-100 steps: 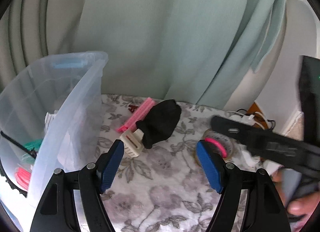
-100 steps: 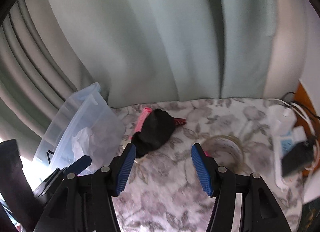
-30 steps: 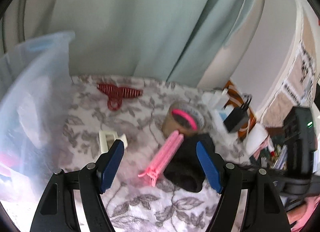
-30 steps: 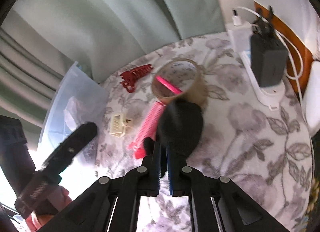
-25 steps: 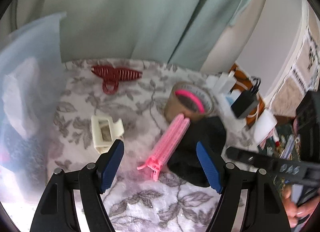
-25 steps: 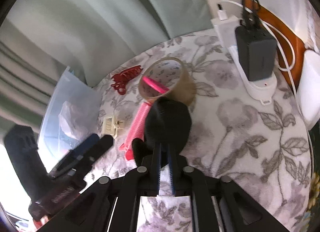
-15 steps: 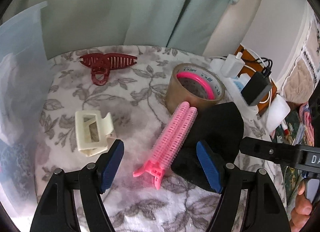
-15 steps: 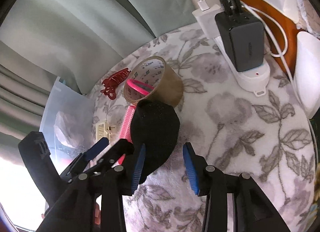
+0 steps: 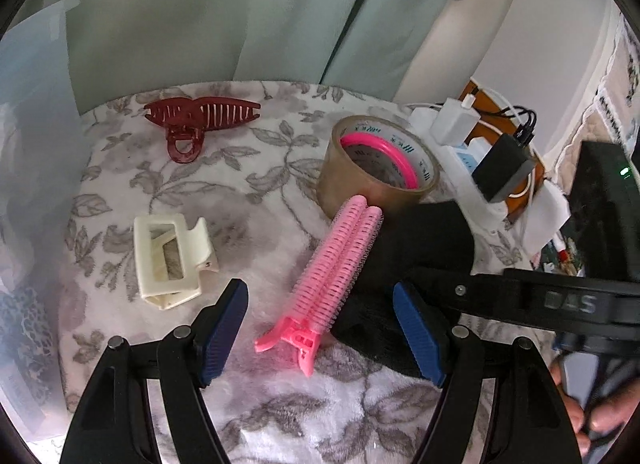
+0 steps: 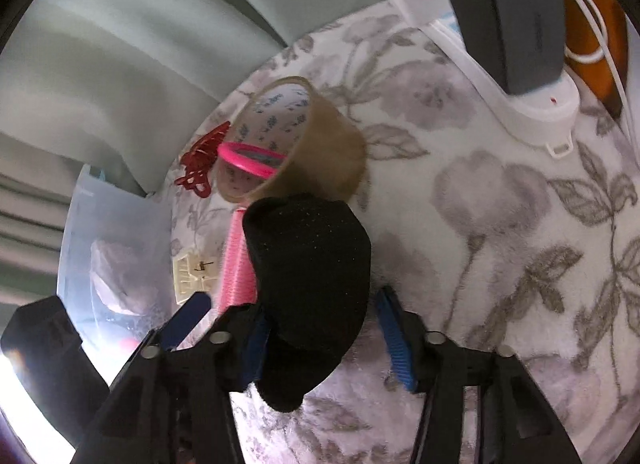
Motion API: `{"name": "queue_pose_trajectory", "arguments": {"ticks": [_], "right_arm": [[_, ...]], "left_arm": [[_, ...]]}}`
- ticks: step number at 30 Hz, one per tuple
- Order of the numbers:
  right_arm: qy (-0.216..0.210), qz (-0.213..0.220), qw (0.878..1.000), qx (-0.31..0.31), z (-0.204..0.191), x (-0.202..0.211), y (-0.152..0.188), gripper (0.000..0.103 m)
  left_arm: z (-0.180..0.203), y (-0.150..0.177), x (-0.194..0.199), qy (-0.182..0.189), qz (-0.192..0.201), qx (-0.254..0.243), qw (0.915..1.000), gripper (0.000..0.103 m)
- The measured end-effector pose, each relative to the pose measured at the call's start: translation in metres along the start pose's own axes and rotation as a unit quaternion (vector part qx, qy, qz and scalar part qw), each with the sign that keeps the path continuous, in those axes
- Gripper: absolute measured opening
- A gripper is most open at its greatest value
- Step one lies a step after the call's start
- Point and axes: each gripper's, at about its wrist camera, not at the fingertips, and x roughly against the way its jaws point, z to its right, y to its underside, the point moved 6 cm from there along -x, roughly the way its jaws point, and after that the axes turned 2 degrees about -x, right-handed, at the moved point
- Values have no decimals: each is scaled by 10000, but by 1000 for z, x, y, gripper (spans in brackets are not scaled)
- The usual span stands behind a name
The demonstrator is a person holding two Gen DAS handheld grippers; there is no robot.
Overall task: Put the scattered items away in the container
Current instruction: 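Grasp the pink hair roller with left tool while right tool holds the black scrunchie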
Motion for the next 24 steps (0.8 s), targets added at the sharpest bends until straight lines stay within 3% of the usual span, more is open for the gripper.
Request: {"name": "queue_pose_trajectory", "arguments": {"ticks": [2, 4, 16, 19, 24], "right_arm": [[0, 46, 10000, 28, 3, 3, 0, 31], [36, 92, 9999, 109, 3, 7, 0, 29], [158, 107, 9994, 275, 4, 12, 1, 27], [175, 121, 9994, 270, 4, 11, 1, 27], [136, 160, 9995, 247, 4, 13, 2, 23]], "left_arm": [[-2, -1, 1, -25, 13, -7, 10000, 76], [-4, -3, -3, -68, -20, -7, 10000, 76], [7, -9, -25, -265, -340, -78, 9990, 75], [7, -9, -28, -290, -348, -9, 9990, 70], [6, -8, -27, -190, -327, 159, 9992, 55]]}}
